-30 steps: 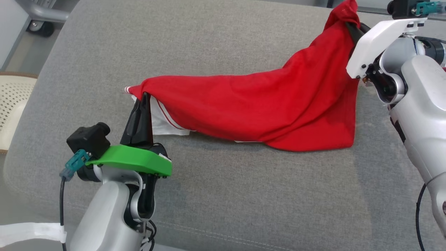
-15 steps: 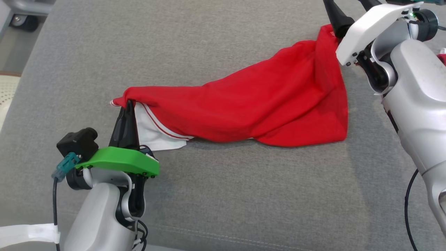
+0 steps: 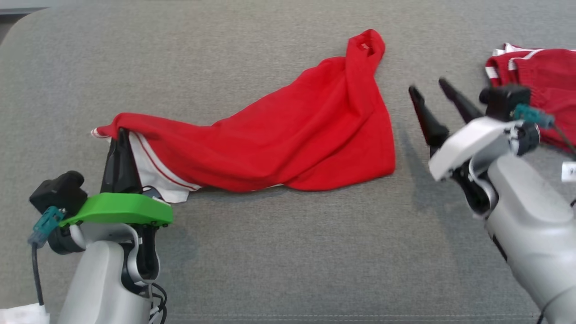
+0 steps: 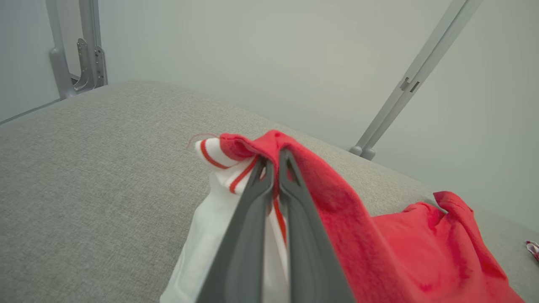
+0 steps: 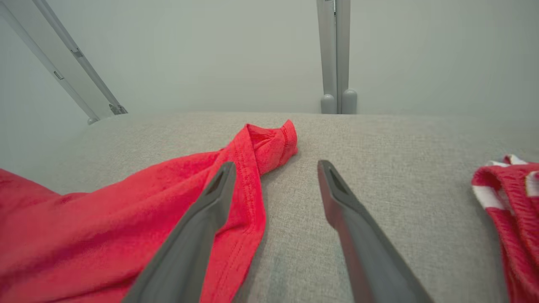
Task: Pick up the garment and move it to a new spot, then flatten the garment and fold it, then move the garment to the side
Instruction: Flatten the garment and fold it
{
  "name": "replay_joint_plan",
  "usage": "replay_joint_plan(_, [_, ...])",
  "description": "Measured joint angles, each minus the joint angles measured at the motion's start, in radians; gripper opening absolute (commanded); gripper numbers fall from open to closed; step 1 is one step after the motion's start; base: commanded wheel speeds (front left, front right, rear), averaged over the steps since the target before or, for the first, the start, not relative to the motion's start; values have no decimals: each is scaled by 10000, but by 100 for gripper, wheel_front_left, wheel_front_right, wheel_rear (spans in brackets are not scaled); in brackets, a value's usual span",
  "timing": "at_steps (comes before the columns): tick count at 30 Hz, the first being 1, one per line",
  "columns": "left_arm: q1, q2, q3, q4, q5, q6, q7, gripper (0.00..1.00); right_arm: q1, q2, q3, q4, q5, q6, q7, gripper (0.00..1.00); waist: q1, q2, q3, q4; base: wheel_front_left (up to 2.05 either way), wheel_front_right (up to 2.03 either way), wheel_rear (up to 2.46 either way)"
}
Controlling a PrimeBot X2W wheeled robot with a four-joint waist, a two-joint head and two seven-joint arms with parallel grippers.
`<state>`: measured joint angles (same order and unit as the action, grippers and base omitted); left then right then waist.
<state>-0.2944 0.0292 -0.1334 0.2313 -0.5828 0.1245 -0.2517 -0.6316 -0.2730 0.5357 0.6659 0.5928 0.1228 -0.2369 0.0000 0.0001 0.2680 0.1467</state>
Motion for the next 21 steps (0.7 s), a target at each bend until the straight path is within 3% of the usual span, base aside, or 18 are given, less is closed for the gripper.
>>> replay_joint_plan(10, [81,-15,800,-182,159,0,0,0,1938,107,679,-1191,240,2,-4,100,0,0,-23,-645,0,0,0])
replay_joint_plan(21, [76,-19,627,-372,236,0,-2,0,2629,46,1423,-2132,905,2,-4,100,0,0,273,-777,0,0,0])
